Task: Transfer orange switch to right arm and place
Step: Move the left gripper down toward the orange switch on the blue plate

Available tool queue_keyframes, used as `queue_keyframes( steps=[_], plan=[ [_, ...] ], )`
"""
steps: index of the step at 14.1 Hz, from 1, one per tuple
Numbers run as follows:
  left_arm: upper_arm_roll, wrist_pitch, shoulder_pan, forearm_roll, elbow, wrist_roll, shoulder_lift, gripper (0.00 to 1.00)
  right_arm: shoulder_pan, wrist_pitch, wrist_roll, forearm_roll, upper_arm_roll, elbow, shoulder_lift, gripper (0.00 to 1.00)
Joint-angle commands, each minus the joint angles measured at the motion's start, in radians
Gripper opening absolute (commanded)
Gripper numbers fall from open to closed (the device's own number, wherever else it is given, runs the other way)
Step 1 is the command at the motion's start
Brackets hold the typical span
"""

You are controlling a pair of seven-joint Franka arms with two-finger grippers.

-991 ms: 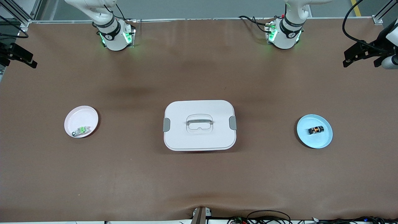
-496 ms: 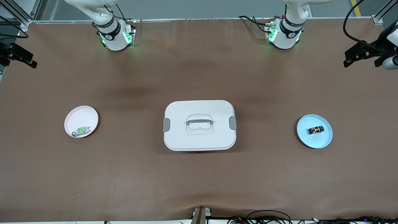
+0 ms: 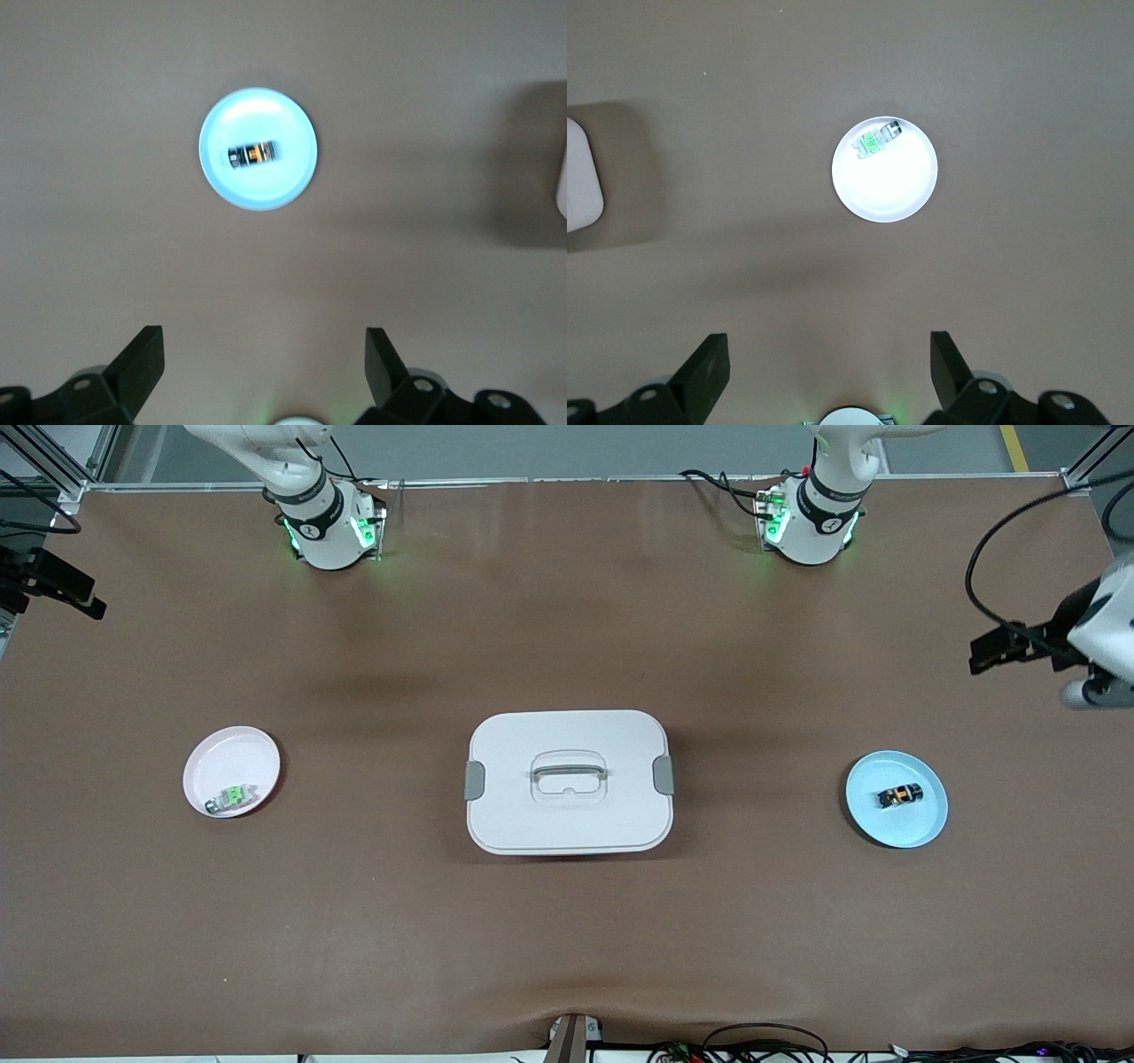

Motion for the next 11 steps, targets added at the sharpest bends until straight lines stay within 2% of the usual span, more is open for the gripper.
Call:
queue_keyframes(
  steps=[1, 6, 11],
  plan=[
    [-0.003, 0.173, 0.007, 0.019, -0.137, -0.017, -0.007, 1.00, -0.006, -0.014, -0.002, -0.008, 0.006, 0.024, 0.011, 1.00],
    [-0.004, 0.377, 0.044, 0.019, -0.286, -0.024, 0.026, 1.00, -0.006, -0.014, -0.004, -0.009, 0.006, 0.024, 0.011, 1.00],
    [-0.006, 0.657, 0.099, 0.019, -0.425, -0.029, 0.107, 1.00, -0.006, -0.014, -0.004, -0.009, 0.007, 0.024, 0.011, 1.00]
  ],
)
